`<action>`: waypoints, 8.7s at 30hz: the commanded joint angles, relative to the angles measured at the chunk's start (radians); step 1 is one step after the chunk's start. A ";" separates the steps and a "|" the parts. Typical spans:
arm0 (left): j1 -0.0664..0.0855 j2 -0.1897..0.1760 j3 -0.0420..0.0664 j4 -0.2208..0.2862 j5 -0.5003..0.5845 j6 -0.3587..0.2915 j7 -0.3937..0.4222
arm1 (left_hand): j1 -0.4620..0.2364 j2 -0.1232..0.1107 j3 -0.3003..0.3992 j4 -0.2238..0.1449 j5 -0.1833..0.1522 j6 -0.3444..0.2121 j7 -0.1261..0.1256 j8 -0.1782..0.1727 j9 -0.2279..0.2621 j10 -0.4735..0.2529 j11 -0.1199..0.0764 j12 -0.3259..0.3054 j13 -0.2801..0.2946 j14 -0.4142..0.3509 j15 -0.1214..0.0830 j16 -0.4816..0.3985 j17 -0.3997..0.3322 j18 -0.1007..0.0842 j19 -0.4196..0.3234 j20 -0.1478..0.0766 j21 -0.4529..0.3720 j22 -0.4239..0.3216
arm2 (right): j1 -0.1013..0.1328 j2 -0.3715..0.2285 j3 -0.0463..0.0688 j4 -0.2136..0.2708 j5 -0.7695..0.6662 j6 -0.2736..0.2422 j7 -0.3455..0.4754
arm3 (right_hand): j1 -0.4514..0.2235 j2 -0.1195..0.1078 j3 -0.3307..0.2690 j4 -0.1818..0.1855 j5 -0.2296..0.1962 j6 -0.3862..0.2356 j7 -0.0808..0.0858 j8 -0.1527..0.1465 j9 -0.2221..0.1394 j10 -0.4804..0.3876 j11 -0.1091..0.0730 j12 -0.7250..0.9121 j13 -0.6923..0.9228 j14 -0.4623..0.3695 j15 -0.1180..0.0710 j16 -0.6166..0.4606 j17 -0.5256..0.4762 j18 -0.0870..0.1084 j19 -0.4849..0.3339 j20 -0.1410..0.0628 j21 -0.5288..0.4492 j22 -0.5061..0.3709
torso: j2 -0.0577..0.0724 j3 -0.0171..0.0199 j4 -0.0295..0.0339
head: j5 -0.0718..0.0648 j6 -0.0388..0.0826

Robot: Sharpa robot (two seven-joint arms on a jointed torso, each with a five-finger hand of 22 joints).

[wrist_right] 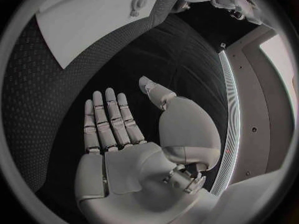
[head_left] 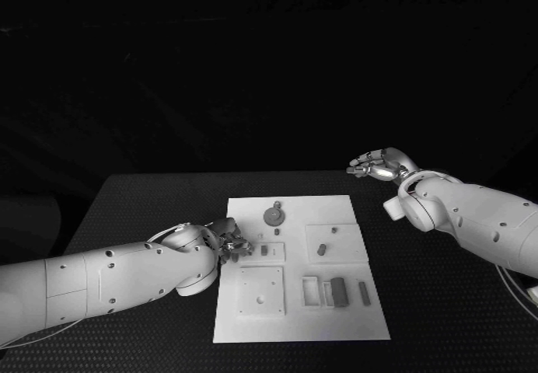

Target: Assemble the parts on the task board

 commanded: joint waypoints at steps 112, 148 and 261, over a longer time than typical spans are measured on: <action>0.001 0.225 0.049 -0.291 -0.409 0.002 0.503 | 0.277 -0.208 -0.093 -0.021 -0.039 -0.187 0.081 -0.141 -0.047 -0.169 0.147 -0.435 -0.184 -0.040 0.078 -0.156 -0.046 0.043 -0.041 0.077 -0.129 -0.072 | -0.006 0.026 0.000 -0.019 0.002 0.038 0.016 | 0.006 0.006 -0.006 0.005 0.002 -0.018 0.005 0.009 -0.011 -0.013 0.003 -0.004 -0.010 -0.021 0.006 -0.019 0.011 -0.016 -0.001 -0.004 -0.027 0.016 | 0.002 -0.0009 -0.0026 | -0.029 0.037; -0.031 0.269 0.048 -0.373 -0.412 0.027 0.459 | 0.309 -0.183 -0.054 0.000 -0.035 -0.182 0.088 -0.163 -0.102 -0.160 0.151 -0.523 -0.231 0.000 0.078 -0.054 0.026 0.080 0.020 0.076 -0.059 0.025 | -0.006 0.028 0.000 -0.008 0.003 0.039 0.022 | 0.006 0.009 -0.006 0.006 0.002 -0.018 0.005 0.011 -0.013 -0.013 0.004 -0.003 -0.011 -0.020 0.005 -0.020 0.014 -0.016 0.001 -0.004 -0.030 0.019 | 0.002 -0.0011 -0.0027 | -0.036 0.033; -0.045 0.071 0.119 -0.244 -0.263 0.098 0.543 | 0.349 -0.107 0.023 -0.016 -0.036 -0.048 0.060 -0.108 -0.118 0.020 0.092 -0.524 -0.224 0.119 0.020 -0.022 0.026 0.067 0.084 0.027 0.012 0.022 | -0.006 0.010 0.000 0.002 0.004 0.045 0.024 | 0.002 0.013 -0.009 0.009 0.002 -0.016 0.005 0.017 -0.017 -0.013 0.005 -0.001 -0.014 -0.021 0.005 -0.024 0.020 -0.016 0.003 -0.004 -0.042 0.027 | 0.002 -0.0019 -0.0018 | -0.039 0.028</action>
